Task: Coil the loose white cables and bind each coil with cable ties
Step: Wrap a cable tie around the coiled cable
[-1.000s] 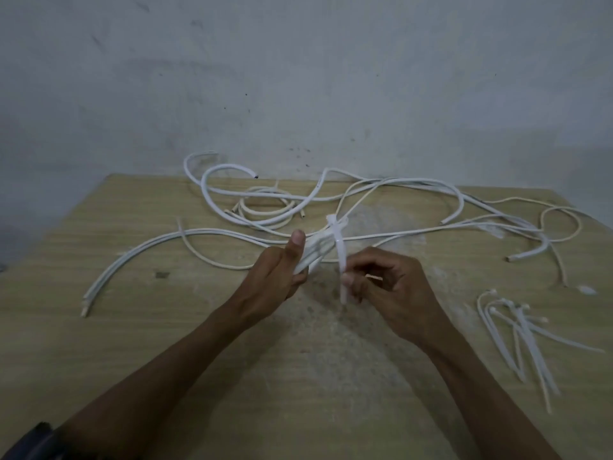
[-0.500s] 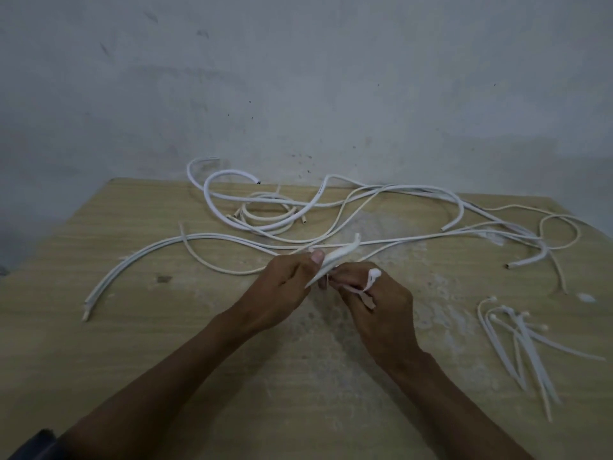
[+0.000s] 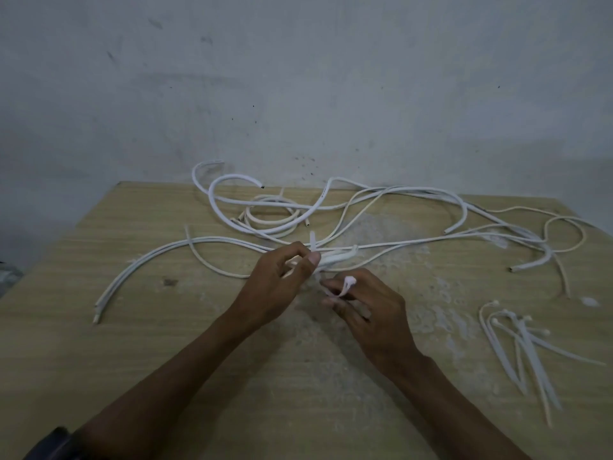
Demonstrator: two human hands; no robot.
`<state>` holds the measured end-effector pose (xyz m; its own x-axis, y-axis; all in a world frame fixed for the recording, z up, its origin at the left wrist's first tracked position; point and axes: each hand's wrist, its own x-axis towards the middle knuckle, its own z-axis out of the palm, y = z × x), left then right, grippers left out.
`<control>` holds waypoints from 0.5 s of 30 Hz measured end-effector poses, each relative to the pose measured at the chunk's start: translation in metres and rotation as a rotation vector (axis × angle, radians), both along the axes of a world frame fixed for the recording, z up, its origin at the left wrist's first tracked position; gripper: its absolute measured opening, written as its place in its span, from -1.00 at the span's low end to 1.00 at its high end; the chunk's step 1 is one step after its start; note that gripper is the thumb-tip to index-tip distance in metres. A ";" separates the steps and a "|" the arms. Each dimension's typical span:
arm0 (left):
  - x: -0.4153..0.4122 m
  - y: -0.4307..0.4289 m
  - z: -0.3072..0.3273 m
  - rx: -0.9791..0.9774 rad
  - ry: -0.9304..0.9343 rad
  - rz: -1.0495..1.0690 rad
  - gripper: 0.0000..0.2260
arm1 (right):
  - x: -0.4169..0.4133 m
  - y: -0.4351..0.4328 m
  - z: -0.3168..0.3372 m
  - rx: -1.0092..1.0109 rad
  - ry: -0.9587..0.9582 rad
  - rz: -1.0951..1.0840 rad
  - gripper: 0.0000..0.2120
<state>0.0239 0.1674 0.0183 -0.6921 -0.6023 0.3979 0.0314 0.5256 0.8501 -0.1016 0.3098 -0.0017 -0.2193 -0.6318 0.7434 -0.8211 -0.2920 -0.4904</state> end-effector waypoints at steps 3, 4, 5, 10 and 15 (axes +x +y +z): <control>0.003 -0.001 -0.011 -0.287 -0.049 0.025 -0.75 | 0.010 0.001 0.004 0.023 -0.280 0.021 -0.86; 0.003 0.001 -0.016 -0.383 -0.074 0.032 -0.74 | 0.012 0.001 0.006 0.035 -0.388 0.029 -0.85; 0.003 0.004 -0.019 -0.460 -0.094 0.045 -0.73 | 0.013 0.001 0.008 0.038 -0.494 0.024 -0.85; 0.000 0.011 -0.028 -0.660 -0.044 0.099 -0.76 | 0.009 0.003 0.007 -0.017 -0.746 -0.051 -0.72; -0.010 0.013 -0.037 -0.789 -0.003 0.216 -0.68 | 0.005 0.003 -0.001 0.011 -0.634 -0.093 -0.84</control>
<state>0.0135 0.1801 -0.0190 -0.5946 -0.2659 0.7588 -0.1414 0.9636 0.2270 -0.0962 0.3131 -0.0029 -0.6685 -0.5961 0.4446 -0.3921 -0.2256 -0.8919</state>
